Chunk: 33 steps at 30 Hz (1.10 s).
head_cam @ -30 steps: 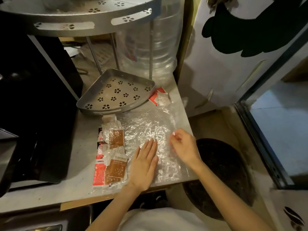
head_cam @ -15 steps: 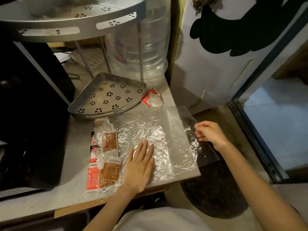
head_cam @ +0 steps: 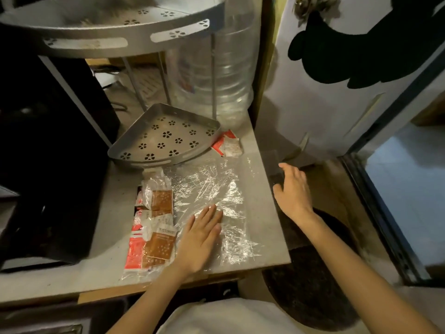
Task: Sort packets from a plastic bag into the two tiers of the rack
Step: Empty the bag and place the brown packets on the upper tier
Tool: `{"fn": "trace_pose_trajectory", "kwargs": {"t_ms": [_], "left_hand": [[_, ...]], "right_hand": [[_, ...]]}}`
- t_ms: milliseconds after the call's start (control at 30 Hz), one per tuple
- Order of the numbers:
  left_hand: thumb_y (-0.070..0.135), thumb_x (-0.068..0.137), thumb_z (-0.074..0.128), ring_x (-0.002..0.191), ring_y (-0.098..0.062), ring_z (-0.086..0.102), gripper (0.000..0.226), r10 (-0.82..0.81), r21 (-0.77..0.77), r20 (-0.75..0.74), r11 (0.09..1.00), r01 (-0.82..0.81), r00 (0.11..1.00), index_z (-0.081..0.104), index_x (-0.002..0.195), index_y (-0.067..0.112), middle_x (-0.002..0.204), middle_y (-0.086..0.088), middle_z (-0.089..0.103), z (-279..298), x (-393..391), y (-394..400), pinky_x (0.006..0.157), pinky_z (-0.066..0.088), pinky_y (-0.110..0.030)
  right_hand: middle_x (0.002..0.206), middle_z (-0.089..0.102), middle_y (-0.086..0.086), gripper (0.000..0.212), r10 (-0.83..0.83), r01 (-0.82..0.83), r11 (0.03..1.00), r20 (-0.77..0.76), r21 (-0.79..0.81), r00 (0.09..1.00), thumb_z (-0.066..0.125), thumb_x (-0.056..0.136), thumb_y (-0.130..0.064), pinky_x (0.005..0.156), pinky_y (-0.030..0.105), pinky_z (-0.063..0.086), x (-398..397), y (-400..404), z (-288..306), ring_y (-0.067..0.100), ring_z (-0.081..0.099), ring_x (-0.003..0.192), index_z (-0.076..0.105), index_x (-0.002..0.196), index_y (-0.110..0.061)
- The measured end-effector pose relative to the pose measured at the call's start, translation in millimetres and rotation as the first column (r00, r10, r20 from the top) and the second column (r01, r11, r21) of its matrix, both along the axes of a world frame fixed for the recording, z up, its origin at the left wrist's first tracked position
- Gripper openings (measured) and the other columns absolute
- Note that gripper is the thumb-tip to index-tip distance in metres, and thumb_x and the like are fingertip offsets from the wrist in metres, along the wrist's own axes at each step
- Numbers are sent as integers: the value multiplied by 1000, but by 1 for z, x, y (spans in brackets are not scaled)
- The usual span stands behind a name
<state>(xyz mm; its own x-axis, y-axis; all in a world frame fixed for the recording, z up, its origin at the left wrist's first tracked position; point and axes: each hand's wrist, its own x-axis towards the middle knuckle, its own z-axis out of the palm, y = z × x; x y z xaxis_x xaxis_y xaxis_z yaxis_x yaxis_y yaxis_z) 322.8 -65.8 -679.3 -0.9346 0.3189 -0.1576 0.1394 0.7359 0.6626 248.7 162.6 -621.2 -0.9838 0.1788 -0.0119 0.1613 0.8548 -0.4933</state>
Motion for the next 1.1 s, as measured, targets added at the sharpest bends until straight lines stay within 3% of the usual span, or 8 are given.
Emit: {"fn": "trace_pose_trajectory", "kwargs": {"t_ms": [67,133,300,500,600,767,933,1100], "left_hand": [[52,90,21,137,-2,20,52,74,218,135,971,-102,988,21,140,37,149,13,24,17,-4,-5,113,7,-24],[38,92,37,128,-6,37,45,178,287,93,937,-198,980,34,137,32,140,11,39,33,-5,-12,107,27,-25],[18,82,60,115,-21,50,43,468,102,-270,883,-459,841,51,125,17,127,-3,53,45,4,-36,100,41,-39],[40,65,74,120,-29,44,81,610,-146,-287,734,-663,738,39,133,12,135,-11,45,36,31,-58,98,39,-42],[54,63,72,111,-26,49,83,656,-203,-295,668,-716,695,44,128,11,123,-10,52,34,41,-61,89,43,-37],[60,70,61,109,-19,47,71,716,-287,-212,605,-743,665,43,124,17,119,0,49,34,45,-61,86,39,-32],[54,74,62,106,-16,50,64,706,-318,-189,614,-723,682,41,123,18,116,2,52,37,40,-58,84,39,-28],[40,76,66,98,-15,50,49,652,-286,-176,683,-672,738,43,112,17,113,1,51,39,33,-60,78,46,-27]], "right_hand": [[140,45,10,49,203,-203,979,-25,27,979,50,88,-9,106,35,29,-6,-24,8,26,36,130,38,136,-9],[141,44,8,49,372,-372,928,-5,-4,928,50,89,-11,106,34,28,-14,-51,15,24,35,131,38,136,-11],[146,40,2,53,645,-633,760,51,-148,762,54,89,-15,109,31,26,-30,-117,26,18,33,136,36,139,-17],[150,33,5,77,818,-795,575,124,-191,562,71,77,-19,110,35,27,-53,-175,24,22,32,137,30,142,-16],[155,21,7,90,846,-833,528,196,-167,496,75,72,-22,115,39,20,-58,-194,18,24,21,142,22,145,-17],[154,21,10,100,836,-848,522,251,-90,488,78,67,-28,115,42,16,-66,-207,10,30,17,142,18,146,-11],[155,18,14,114,787,-822,567,324,-45,525,81,60,-39,116,47,12,-71,-209,6,35,10,142,12,146,-8],[142,42,13,107,762,-809,587,355,-28,541,83,56,-43,108,41,30,-72,-206,4,33,27,132,28,140,-5]]}}
